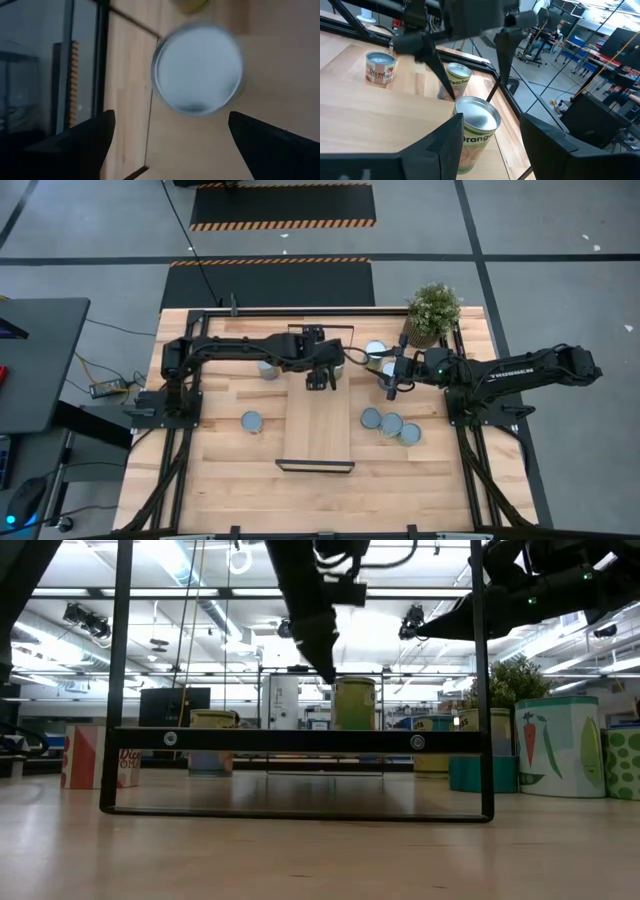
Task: Pick and place cans onto a shelf
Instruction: Put the canned oranges on the shelf
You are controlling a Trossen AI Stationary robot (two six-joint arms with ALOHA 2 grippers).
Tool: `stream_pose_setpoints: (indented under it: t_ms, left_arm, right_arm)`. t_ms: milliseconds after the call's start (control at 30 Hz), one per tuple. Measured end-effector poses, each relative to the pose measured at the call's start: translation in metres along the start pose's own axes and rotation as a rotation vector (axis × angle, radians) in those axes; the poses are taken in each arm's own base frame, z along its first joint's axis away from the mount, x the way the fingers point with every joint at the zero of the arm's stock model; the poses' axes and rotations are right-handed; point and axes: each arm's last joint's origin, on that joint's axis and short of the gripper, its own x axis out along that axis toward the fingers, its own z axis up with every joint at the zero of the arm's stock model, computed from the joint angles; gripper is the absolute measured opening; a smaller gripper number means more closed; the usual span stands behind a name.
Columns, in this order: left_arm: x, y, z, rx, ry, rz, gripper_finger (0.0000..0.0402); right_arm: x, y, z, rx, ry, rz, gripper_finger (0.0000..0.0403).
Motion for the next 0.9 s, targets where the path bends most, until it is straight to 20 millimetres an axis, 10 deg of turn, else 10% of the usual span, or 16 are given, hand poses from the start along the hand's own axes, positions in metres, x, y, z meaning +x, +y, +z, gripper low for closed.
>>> stream_pose_setpoints:
  t_ms: [900]
  left_arm:
    - [0.016,-0.013,0.000,-0.060,-0.057,0.227,0.0396]
  right_arm:
    - [0.000,0.000,0.000,0.008,-0.004,0.006,0.0201]
